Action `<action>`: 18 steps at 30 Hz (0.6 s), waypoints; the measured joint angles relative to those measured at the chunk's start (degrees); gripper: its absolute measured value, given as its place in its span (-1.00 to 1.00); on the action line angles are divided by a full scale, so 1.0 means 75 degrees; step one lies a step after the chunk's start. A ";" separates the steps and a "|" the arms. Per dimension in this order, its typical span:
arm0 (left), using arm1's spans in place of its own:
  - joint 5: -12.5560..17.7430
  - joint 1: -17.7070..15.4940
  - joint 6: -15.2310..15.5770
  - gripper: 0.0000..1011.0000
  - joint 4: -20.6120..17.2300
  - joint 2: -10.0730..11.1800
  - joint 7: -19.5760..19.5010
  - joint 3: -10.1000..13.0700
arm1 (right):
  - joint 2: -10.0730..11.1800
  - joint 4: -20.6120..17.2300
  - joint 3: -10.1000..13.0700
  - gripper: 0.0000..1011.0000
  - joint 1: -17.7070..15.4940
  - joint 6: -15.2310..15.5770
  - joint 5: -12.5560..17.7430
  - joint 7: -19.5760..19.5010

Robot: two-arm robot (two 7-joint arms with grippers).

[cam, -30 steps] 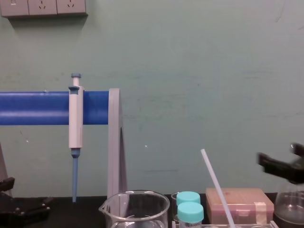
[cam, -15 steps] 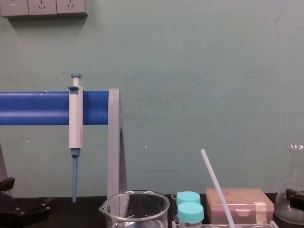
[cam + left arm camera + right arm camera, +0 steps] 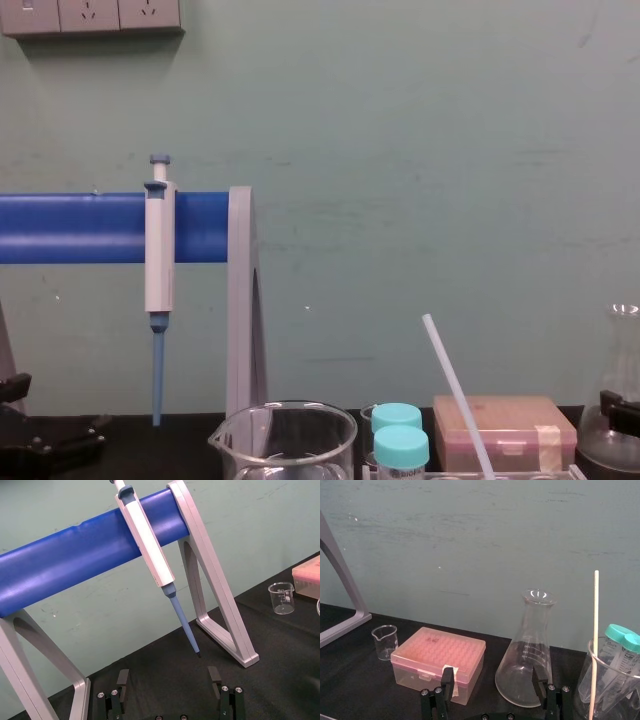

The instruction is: Pick up the stirring rod with one hand, then place it down.

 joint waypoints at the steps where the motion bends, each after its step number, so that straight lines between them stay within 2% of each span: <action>1: 0.0000 0.0000 0.0000 0.98 0.0000 0.0000 0.0000 0.0000 | 0.0001 -0.0001 -0.0001 0.98 0.0001 -0.0002 0.0000 -0.0001; 18: 0.0000 0.0000 0.0000 0.98 0.0000 0.0000 0.0000 0.0000 | 0.0005 -0.0015 -0.0003 0.98 0.0007 -0.0016 0.0001 -0.0003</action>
